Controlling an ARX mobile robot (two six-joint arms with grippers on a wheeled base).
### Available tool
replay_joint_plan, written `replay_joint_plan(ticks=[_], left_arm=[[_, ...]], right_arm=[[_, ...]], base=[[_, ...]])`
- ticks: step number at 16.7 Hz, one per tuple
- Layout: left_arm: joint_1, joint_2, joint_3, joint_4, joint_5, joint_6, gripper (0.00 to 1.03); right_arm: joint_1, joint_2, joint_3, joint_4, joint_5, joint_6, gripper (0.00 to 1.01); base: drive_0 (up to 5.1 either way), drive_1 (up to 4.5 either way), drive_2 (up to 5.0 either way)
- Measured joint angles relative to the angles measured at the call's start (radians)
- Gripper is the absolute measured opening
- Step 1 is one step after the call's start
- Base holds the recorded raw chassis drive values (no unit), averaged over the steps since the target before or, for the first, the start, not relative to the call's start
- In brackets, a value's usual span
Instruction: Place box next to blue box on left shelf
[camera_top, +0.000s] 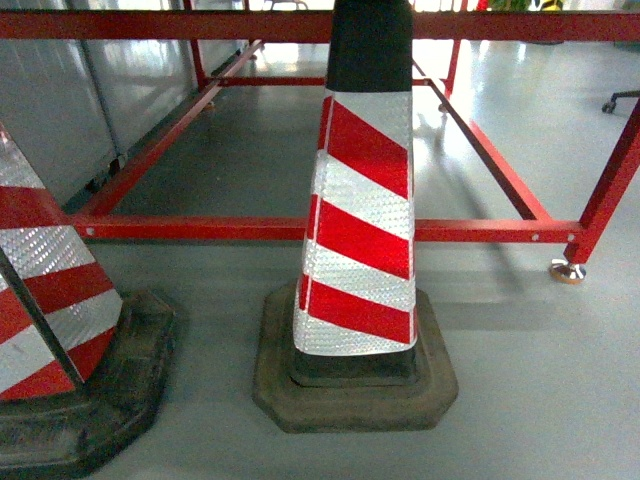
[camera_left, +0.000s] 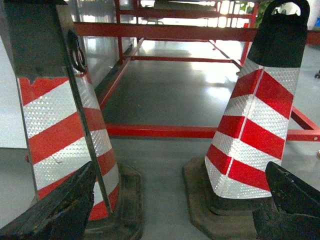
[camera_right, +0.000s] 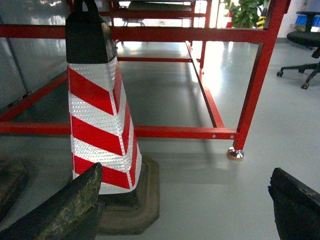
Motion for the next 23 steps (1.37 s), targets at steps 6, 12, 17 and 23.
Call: replay_joint_plan(ticks=[6,12,17,23], left_arm=[[0.000,0.000,0.000,0.000,0.000,0.000,0.98],[0.000,0.000,0.000,0.000,0.000,0.000,0.98],[0.000,0.000,0.000,-0.002,-0.002,-0.001,0.98],[0.000,0.000,0.000,-0.001,0.000,0.011,0.98]], right_arm=[[0.000,0.000,0.000,0.000,0.000,0.000,0.98],[0.000,0.000,0.000,0.000,0.000,0.000,0.98],[0.000,0.000,0.000,-0.002,0.000,0.000,0.98],[0.000,0.000,0.000,-0.002,0.000,0.000,0.98]], base=[[0.0,0.00,0.0],[0.0,0.00,0.0],[0.0,0.00,0.0],[0.0,0.00,0.0]])
